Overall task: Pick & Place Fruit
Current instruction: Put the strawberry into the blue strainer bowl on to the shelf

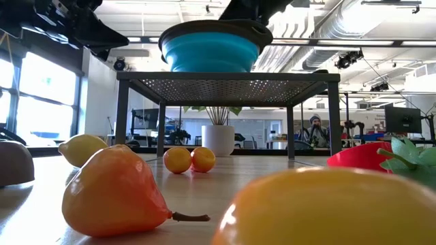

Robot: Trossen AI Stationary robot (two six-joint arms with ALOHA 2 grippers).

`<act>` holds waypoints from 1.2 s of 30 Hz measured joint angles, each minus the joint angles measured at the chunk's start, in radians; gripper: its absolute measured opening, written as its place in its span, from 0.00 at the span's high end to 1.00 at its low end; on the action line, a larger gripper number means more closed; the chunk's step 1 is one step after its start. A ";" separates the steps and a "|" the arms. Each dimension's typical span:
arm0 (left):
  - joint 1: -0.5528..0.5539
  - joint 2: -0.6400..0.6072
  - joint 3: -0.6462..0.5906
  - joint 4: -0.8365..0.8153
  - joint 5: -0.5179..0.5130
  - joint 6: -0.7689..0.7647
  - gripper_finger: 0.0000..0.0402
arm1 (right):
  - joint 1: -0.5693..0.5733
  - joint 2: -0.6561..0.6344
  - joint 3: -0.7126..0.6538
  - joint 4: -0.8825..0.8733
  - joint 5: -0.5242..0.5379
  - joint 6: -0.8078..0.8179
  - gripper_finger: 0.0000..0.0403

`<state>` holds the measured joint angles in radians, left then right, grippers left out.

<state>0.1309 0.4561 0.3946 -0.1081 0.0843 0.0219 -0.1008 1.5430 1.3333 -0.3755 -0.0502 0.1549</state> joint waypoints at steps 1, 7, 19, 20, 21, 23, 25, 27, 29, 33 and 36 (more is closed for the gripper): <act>0.000 0.000 0.000 0.000 0.000 0.000 1.00 | 0.001 -0.013 -0.001 -0.003 -0.007 -0.002 0.35; 0.000 0.000 0.000 -0.008 0.002 0.000 1.00 | 0.023 -0.112 0.000 -0.005 -0.012 0.003 0.49; 0.000 0.000 0.000 -0.023 0.001 -0.001 1.00 | 0.108 -0.297 0.000 -0.273 -0.029 0.282 0.74; 0.000 0.000 0.000 -0.023 0.001 -0.001 1.00 | 0.120 -0.306 0.000 -0.302 -0.027 0.304 0.75; 0.000 0.000 0.000 -0.022 0.001 -0.001 1.00 | 0.131 -0.311 0.000 -0.317 -0.027 0.325 0.77; 0.000 0.000 0.000 -0.023 0.001 -0.001 1.00 | 0.152 -0.326 0.000 -0.346 -0.002 0.358 0.79; 0.000 0.000 0.000 -0.023 0.001 -0.001 1.00 | 0.175 -0.332 0.000 -0.400 0.026 0.394 0.82; 0.000 0.000 0.000 -0.024 0.001 -0.001 1.00 | 0.196 -0.334 0.000 -0.460 0.039 0.439 0.84; 0.000 0.000 0.000 -0.024 0.001 -0.001 1.00 | 0.216 -0.333 -0.001 -0.555 0.055 0.491 0.86; 0.000 0.000 0.000 -0.024 -0.001 -0.001 1.00 | 0.241 -0.318 -0.001 -0.724 0.099 0.594 0.89; 0.000 0.000 0.000 -0.022 -0.001 -0.001 1.00 | 0.274 -0.308 -0.003 -0.788 0.118 0.663 0.90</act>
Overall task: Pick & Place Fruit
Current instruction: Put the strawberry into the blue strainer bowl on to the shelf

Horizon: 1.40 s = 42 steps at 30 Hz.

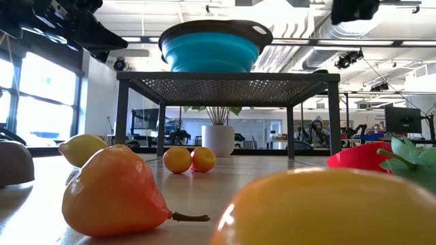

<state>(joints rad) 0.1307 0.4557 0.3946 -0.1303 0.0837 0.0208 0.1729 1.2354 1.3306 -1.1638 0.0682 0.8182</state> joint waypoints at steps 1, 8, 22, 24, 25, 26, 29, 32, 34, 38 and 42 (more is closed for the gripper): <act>0.000 0.000 0.000 0.000 0.000 0.000 1.00 | 0.013 0.000 -0.005 0.002 0.006 0.013 0.91; 0.000 0.000 0.000 0.000 0.000 -0.002 1.00 | 0.112 -0.011 -0.032 -0.001 0.075 0.101 0.96; 0.000 0.000 0.000 0.001 0.000 -0.003 1.00 | 0.230 -0.011 -0.235 -0.010 0.056 0.184 0.99; 0.000 0.000 0.000 0.001 0.000 -0.003 1.00 | 0.230 -0.011 -0.269 -0.008 0.021 0.187 0.99; 0.000 0.000 0.000 0.001 0.000 -0.004 1.00 | 0.230 -0.011 -0.287 -0.009 0.009 0.196 0.99; 0.000 0.000 0.000 0.001 0.000 -0.004 1.00 | 0.229 -0.011 -0.303 -0.010 0.005 0.204 0.99; 0.000 0.000 0.000 0.001 0.000 -0.004 1.00 | 0.228 -0.011 -0.346 -0.011 0.005 0.207 0.99; 0.000 0.000 0.000 0.001 0.000 -0.004 1.00 | 0.202 -0.019 -0.370 -0.029 -0.010 0.161 0.99; 0.000 0.000 0.000 0.002 -0.007 -0.004 1.00 | 0.178 -0.023 -0.372 -0.034 -0.024 0.103 0.99; 0.000 0.000 0.000 0.001 -0.024 -0.004 1.00 | 0.102 -0.038 -0.372 -0.034 -0.047 -0.060 0.99; 0.000 0.000 0.000 0.001 -0.027 -0.003 1.00 | 0.003 -0.041 -0.372 -0.041 -0.068 -0.252 0.99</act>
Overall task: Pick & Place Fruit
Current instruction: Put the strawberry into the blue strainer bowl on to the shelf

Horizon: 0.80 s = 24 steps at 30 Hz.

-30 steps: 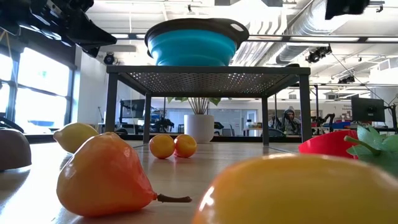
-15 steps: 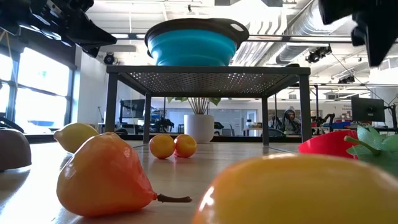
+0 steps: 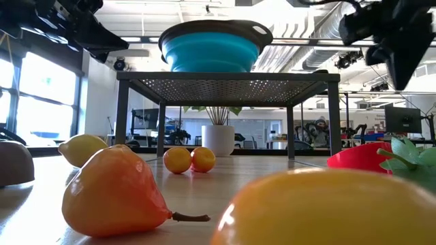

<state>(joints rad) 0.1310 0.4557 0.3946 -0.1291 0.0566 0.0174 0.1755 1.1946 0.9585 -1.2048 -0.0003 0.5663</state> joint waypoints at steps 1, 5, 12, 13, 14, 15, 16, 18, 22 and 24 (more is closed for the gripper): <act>0.000 0.000 0.000 -0.001 0.000 0.000 1.00 | -0.022 0.000 0.000 0.000 0.000 -0.067 0.99; 0.000 0.000 0.000 -0.004 0.000 0.000 1.00 | -0.094 -0.001 0.000 0.005 -0.001 -0.329 0.99; 0.000 0.000 0.000 -0.002 -0.003 0.000 1.00 | -0.200 -0.001 -0.006 -0.044 0.002 -0.536 0.99; 0.000 0.000 0.000 -0.002 -0.007 0.000 1.00 | -0.213 -0.002 -0.016 -0.045 0.001 -0.538 0.99; 0.000 0.000 0.000 -0.003 -0.015 0.000 1.00 | -0.225 -0.001 -0.024 -0.046 0.001 -0.537 0.99; 0.000 0.000 0.000 -0.003 -0.024 0.000 1.00 | -0.237 -0.001 -0.033 -0.045 0.005 -0.538 0.99; 0.000 0.000 0.000 -0.003 -0.036 0.000 1.00 | -0.247 -0.001 -0.041 -0.046 0.008 -0.538 0.99; 0.000 0.000 0.000 -0.003 -0.047 0.001 1.00 | -0.259 -0.001 -0.052 -0.044 0.030 -0.538 0.99; 0.000 0.000 0.000 0.002 -0.049 0.010 1.00 | -0.274 0.000 -0.064 -0.038 0.023 -0.524 0.99; 0.000 0.000 0.000 0.008 -0.049 0.010 1.00 | -0.281 0.000 -0.064 -0.024 0.018 -0.524 0.99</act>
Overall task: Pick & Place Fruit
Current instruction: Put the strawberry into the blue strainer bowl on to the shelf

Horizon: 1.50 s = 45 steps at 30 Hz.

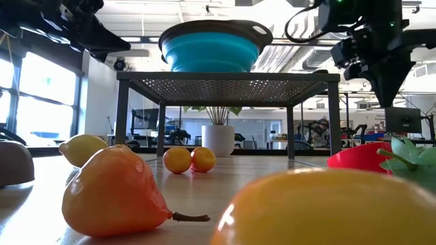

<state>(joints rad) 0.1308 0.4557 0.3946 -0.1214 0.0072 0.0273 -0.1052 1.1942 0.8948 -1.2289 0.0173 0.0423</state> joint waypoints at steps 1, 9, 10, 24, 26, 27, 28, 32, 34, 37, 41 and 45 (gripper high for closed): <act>0.000 0.000 0.000 -0.001 0.000 0.000 1.00 | -0.004 0.000 0.000 0.007 0.001 -0.013 0.99; 0.000 0.000 0.000 -0.002 -0.012 0.002 1.00 | -0.047 0.000 0.000 0.014 -0.001 -0.168 0.99; 0.000 0.000 0.000 -0.005 -0.017 0.002 1.00 | -0.054 0.000 0.000 0.015 -0.004 -0.174 0.99; 0.000 0.000 0.000 -0.016 -0.029 0.003 1.00 | -0.107 -0.211 -0.130 0.189 -0.103 -0.123 0.99; 0.000 0.000 0.000 -0.016 -0.029 0.003 1.00 | -0.107 -0.256 -0.164 0.207 -0.103 -0.119 0.99; 0.000 0.000 0.000 -0.016 -0.029 0.003 1.00 | -0.107 -0.271 -0.165 0.205 -0.097 -0.115 0.99; 0.000 0.000 0.000 -0.016 -0.029 0.002 1.00 | -0.106 -0.287 -0.162 0.219 -0.094 -0.112 0.99; 0.000 0.000 0.000 -0.016 -0.028 -0.005 1.00 | -0.105 -0.305 -0.159 0.222 -0.117 -0.111 0.99; 0.000 0.000 0.000 -0.016 -0.028 -0.005 1.00 | -0.104 -0.299 -0.160 0.227 -0.120 -0.112 0.99; 0.000 0.000 0.000 -0.016 -0.028 -0.005 1.00 | -0.104 -0.268 -0.160 0.224 -0.121 -0.115 0.99; 0.000 0.000 0.000 -0.016 -0.028 -0.005 1.00 | -0.098 -0.186 -0.160 0.219 -0.121 -0.161 0.97; 0.000 0.000 0.000 -0.015 -0.028 -0.006 1.00 | -0.054 -0.083 -0.160 0.187 -0.118 -0.265 0.97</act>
<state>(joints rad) 0.1307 0.4557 0.3946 -0.1368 -0.0208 0.0216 -0.1596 1.1114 0.7349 -1.0417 -0.1011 -0.2225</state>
